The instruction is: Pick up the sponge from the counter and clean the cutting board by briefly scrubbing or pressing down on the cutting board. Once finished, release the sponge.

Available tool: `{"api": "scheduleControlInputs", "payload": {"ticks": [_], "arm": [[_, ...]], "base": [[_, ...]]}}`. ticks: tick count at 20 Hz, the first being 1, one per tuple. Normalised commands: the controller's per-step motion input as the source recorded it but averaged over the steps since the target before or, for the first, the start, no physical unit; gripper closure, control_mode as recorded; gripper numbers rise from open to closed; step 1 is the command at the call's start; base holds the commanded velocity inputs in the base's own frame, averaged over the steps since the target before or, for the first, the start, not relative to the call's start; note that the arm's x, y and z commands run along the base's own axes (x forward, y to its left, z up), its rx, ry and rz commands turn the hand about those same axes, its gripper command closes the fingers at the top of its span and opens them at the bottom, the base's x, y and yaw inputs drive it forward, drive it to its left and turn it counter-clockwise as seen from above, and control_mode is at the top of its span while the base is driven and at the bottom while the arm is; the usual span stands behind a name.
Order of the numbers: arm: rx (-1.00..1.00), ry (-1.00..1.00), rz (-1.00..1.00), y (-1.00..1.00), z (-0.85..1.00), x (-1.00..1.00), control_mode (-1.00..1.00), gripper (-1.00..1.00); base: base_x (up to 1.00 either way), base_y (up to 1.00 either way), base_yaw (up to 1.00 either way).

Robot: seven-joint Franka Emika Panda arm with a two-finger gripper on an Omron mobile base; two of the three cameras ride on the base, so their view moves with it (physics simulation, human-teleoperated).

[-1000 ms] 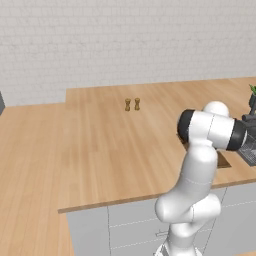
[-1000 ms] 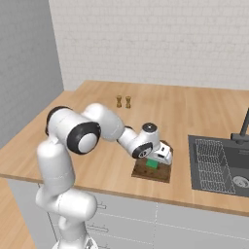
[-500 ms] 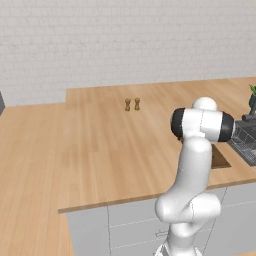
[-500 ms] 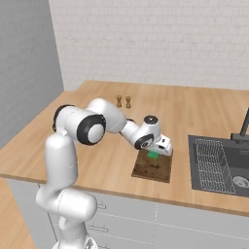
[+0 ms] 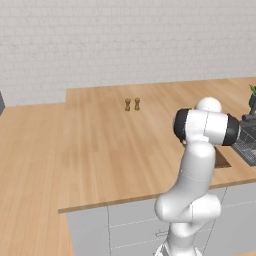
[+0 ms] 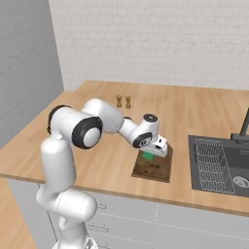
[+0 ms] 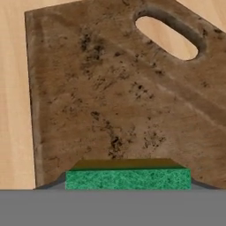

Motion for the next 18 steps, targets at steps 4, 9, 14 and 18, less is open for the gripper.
{"api": "scheduleControlInputs", "payload": {"ticks": [4, 9, 14, 18], "arm": [[0.00, 0.00, 0.00, 0.21, -0.04, -0.45, -1.00, 1.00], [-0.05, 0.00, 0.00, 0.05, -0.09, -0.35, -1.00, 1.00], [-0.06, 0.00, 0.00, 0.00, -0.13, -0.45, -1.00, 1.00], [-0.01, 0.00, 0.00, 0.07, -0.13, -0.43, -1.00, 1.00]], "base": [[0.00, 0.00, 0.00], [0.00, 0.00, 0.00], [0.00, 0.00, 0.00], [0.00, 0.00, 0.00]]}}
